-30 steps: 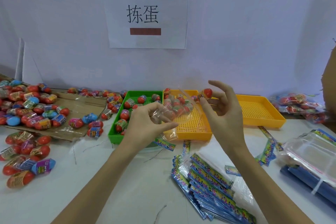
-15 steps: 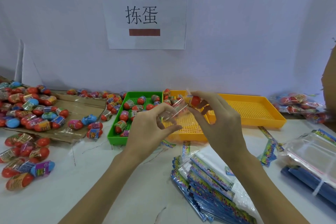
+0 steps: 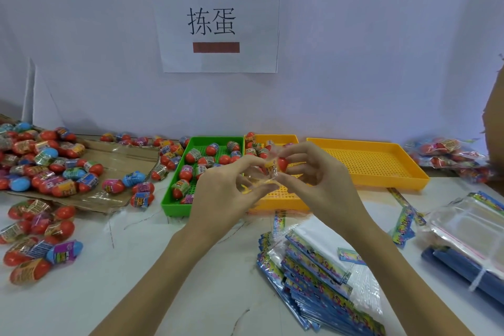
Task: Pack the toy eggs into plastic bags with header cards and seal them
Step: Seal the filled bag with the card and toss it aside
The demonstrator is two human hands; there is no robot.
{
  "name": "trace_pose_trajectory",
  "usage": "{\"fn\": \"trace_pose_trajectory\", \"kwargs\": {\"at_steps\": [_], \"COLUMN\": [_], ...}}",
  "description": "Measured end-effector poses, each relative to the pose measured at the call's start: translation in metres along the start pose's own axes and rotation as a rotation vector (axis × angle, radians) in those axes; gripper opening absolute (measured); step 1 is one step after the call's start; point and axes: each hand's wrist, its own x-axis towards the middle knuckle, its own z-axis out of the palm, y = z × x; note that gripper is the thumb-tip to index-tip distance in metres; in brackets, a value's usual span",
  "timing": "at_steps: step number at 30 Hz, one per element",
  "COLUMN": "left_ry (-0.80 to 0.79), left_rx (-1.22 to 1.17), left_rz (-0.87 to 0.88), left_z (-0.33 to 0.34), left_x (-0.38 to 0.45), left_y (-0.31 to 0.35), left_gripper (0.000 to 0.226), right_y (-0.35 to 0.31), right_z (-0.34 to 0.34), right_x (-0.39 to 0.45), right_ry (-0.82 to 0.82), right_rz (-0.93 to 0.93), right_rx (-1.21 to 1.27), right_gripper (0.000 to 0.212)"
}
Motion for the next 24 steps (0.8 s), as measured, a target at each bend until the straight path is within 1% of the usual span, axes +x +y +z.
{"fn": "trace_pose_trajectory", "kwargs": {"at_steps": [3, 5, 13, 16, 20, 24], "left_ry": [0.029, 0.036, -0.022, -0.035, -0.048, -0.096], "left_rx": [0.022, 0.035, -0.083, -0.087, -0.06, -0.028], "left_rz": [0.018, 0.022, -0.041, -0.01, 0.019, 0.055], "left_z": [0.0, -0.001, 0.003, 0.005, 0.004, 0.006], "left_x": [-0.001, -0.001, 0.0, -0.001, -0.001, -0.003], "left_y": [0.001, 0.001, 0.0, 0.002, 0.001, 0.0], "left_gripper": [0.043, 0.043, 0.04, 0.037, 0.034, 0.036], "right_y": [-0.001, -0.001, -0.003, -0.006, -0.012, -0.013], "right_z": [0.002, 0.003, 0.001, 0.002, 0.005, 0.011], "right_x": [0.0, 0.0, -0.001, -0.003, -0.006, -0.008], "right_ry": [-0.009, -0.017, -0.027, -0.057, -0.112, -0.153], "right_rz": [0.05, 0.049, -0.04, -0.094, -0.128, -0.179], "right_rx": [0.109, 0.118, -0.13, -0.18, -0.184, -0.228], "right_gripper": [0.031, 0.031, 0.021, 0.014, 0.018, 0.019]}}
